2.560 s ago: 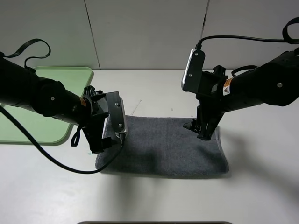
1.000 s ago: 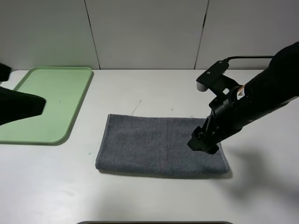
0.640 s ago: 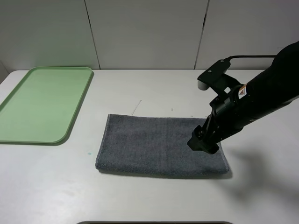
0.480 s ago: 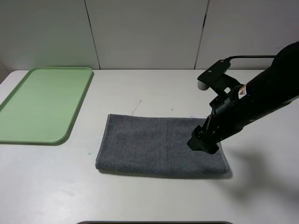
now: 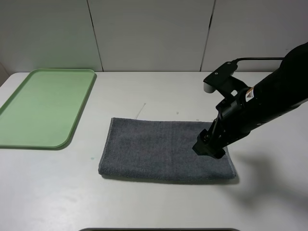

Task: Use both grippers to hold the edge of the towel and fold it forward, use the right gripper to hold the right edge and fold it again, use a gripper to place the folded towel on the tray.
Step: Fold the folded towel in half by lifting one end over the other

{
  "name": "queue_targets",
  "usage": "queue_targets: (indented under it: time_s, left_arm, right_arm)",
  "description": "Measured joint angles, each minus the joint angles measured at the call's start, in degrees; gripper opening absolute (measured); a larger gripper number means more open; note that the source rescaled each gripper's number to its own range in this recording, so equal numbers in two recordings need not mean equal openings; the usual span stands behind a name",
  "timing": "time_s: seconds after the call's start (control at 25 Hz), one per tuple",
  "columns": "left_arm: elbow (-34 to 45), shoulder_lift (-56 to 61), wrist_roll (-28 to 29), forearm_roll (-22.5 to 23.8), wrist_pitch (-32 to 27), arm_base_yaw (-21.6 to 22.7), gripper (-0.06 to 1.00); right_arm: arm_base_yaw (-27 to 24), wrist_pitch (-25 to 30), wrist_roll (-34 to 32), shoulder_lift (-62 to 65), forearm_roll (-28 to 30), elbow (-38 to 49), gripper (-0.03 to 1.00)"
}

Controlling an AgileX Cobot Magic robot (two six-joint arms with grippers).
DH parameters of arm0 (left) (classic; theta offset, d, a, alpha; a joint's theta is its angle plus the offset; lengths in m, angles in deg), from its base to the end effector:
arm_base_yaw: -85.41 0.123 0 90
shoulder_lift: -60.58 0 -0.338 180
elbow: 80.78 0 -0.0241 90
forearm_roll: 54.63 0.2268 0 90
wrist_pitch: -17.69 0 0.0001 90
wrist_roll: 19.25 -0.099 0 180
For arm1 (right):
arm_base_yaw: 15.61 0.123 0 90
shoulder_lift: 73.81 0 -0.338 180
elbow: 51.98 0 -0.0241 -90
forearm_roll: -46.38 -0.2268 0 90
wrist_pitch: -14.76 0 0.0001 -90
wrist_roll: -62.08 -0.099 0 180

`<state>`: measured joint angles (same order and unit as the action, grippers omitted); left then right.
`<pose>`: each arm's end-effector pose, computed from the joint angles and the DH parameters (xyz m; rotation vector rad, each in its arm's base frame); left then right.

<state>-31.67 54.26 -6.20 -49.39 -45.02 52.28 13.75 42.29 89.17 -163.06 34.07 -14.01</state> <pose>-0.0591 0.0482 0.2623 0.3559 2.0506 -0.3871 0.1987 0.1230 0.2542 -1.0717 2.4768 0.2035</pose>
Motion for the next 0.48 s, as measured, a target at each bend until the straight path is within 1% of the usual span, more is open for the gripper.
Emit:
queue_targets:
  time_s: [0.12, 0.32, 0.48]
  left_arm:
    - [0.4, 0.0, -0.4, 0.5, 0.6, 0.0, 0.97]
    - [0.8, 0.0, -5.0, 2.7, 1.3, 0.0, 0.97]
    - [1.0, 0.0, -6.5, 3.1, 1.3, 0.0, 0.97]
  right_arm:
    - [0.0, 0.0, 0.0, 0.0, 0.0, 0.0, 1.0]
    - [0.0, 0.0, 0.0, 0.0, 0.0, 0.0, 1.0]
    - [0.0, 0.0, 0.0, 0.0, 0.0, 0.0, 1.0]
